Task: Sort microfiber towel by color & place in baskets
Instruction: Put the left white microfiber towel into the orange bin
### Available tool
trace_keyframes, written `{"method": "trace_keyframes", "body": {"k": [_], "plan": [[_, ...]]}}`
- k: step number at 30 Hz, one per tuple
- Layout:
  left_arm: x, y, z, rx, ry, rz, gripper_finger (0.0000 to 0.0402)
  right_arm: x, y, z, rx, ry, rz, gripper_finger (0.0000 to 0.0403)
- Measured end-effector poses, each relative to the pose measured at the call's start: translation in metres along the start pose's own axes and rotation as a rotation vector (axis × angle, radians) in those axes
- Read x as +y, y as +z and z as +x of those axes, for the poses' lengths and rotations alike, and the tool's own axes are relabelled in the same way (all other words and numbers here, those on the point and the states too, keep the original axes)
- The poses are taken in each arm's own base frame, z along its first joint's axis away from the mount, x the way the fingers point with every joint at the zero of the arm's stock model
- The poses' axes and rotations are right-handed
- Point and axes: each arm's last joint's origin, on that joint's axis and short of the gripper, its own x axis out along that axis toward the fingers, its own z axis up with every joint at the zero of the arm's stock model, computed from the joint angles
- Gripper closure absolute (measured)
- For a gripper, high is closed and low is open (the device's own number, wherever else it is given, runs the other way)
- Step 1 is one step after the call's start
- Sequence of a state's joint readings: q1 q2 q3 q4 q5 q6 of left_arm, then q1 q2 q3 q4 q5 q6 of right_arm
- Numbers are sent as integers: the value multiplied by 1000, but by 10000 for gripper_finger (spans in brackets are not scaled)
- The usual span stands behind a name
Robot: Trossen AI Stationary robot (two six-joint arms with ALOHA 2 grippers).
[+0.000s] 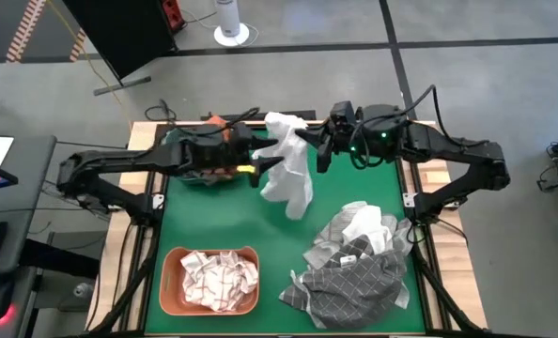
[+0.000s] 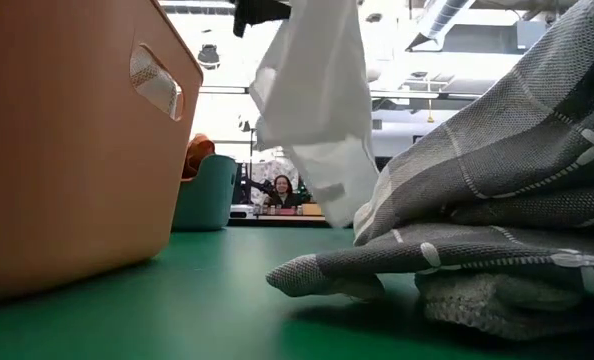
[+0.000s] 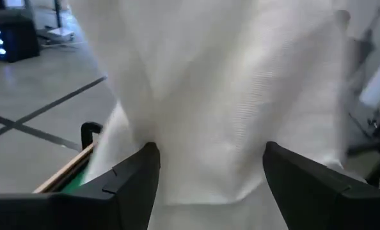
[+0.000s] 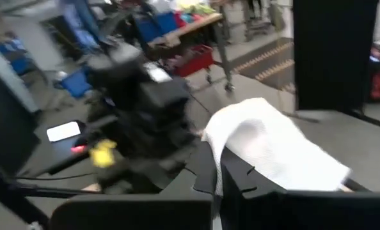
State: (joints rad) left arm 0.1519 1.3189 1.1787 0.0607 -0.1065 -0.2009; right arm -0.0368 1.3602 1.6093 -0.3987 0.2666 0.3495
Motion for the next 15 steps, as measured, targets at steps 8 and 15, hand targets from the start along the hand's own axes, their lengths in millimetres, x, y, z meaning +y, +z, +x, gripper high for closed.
{"method": "trace_keyframes", "body": {"k": [8,15], "plan": [[-4,3,42,-96,-6,-33,87,4,3,0,-8,98,-4,381],[-9,13,64,-233,-29,14,76,6,1,-1,24,153,-13,381]]}}
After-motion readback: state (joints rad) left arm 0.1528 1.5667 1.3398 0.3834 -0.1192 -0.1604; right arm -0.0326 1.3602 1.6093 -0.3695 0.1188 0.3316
